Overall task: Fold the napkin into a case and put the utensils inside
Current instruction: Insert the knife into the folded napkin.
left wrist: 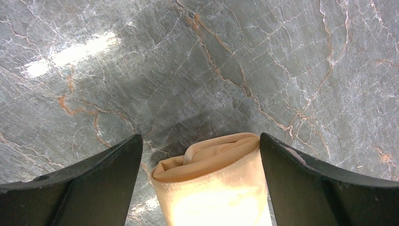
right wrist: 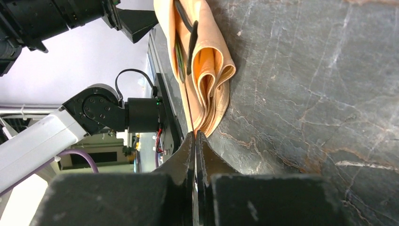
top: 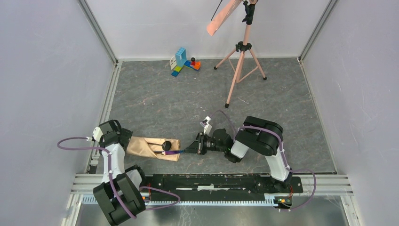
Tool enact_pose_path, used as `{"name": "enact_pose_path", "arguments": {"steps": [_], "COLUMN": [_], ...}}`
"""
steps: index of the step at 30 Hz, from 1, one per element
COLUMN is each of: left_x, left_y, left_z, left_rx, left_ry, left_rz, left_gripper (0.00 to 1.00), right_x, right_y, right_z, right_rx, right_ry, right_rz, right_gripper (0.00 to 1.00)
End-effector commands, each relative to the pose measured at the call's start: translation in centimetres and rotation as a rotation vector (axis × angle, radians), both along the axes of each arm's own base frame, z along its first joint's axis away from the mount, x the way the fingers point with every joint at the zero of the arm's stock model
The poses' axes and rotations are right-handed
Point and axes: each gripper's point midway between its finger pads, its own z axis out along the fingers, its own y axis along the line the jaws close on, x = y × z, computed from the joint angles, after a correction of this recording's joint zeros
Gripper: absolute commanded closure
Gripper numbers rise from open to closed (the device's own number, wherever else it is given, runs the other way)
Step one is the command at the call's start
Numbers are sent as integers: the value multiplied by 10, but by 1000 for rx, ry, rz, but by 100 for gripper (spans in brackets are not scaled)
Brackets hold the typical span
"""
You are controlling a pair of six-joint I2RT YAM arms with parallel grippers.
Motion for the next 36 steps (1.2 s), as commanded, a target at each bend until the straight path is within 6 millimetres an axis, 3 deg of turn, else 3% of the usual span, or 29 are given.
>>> {"name": "enact_pose_path", "arguments": {"steps": [1,8,17,22,24,26,29,33,36], "left_x": [3,13,30,-2,-9,-11,-17,23,45], "left_y": [5,8,-25,-62,-76,-84,-79,-63,-50], "left_z": [4,31,58,38,32,31,20,43,54], "left_rx": [15,58,99,-123,-208,-255,-238,-138,-64], "left_ry": [-34,-50,-16,13,-31,-92,-64,-145,-68], "left_rz": [42,-49,-215,-69,-9,27,72,-64,-184], "left_gripper": [0,0,0,0,7,15,12,5,0], "right_x": [4,8,16,24,27,31,38,45,46], "right_y": [8,-12,-34,-32,-32,-31,-32,-36,-37], "right_z": [12,2,-14,-9,-8,-6,-2,2,1], "right_rx": [80,30,-40,-21,-16,-2,17,22,18], "right_ry": [40,19,11,-5,-4,-1,7,-2,-7], "right_rz": [-68,-94,-79,-63,-67,-70,-77,-87,-83], "right_gripper": [100,100,100,100,100,100,100,100,100]}}
